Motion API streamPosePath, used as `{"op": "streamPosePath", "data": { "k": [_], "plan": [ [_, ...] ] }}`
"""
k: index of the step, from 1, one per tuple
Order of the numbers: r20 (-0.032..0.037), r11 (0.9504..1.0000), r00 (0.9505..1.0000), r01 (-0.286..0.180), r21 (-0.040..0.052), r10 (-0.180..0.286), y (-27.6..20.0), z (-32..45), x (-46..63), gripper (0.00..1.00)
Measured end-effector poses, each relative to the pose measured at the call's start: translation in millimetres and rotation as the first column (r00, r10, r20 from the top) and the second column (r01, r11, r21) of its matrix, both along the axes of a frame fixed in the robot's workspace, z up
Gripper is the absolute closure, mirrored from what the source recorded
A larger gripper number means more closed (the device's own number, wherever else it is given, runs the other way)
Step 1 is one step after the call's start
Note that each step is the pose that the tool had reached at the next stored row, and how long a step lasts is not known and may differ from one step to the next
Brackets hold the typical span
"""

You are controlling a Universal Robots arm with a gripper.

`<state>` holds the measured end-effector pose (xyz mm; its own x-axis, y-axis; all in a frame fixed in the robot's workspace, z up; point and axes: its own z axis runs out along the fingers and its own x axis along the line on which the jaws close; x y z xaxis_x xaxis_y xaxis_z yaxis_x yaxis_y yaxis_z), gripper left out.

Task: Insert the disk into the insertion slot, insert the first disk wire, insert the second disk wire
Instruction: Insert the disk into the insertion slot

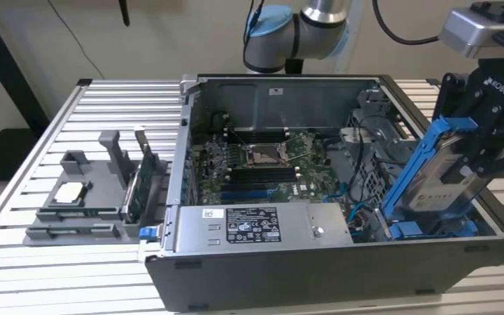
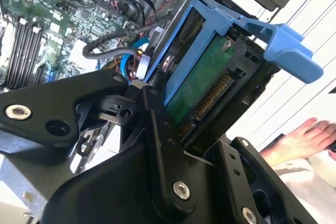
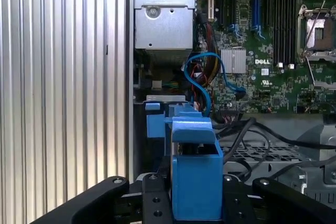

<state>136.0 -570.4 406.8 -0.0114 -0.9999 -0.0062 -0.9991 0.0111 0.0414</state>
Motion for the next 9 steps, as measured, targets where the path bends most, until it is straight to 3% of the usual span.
{"op": "streamPosePath", "data": {
  "k": [9],
  "plan": [
    [0.0, 1.0, 1.0, 0.0, 0.0008, 0.0, 0.0, -8.8, 0.0, 0.67]
  ]
}}
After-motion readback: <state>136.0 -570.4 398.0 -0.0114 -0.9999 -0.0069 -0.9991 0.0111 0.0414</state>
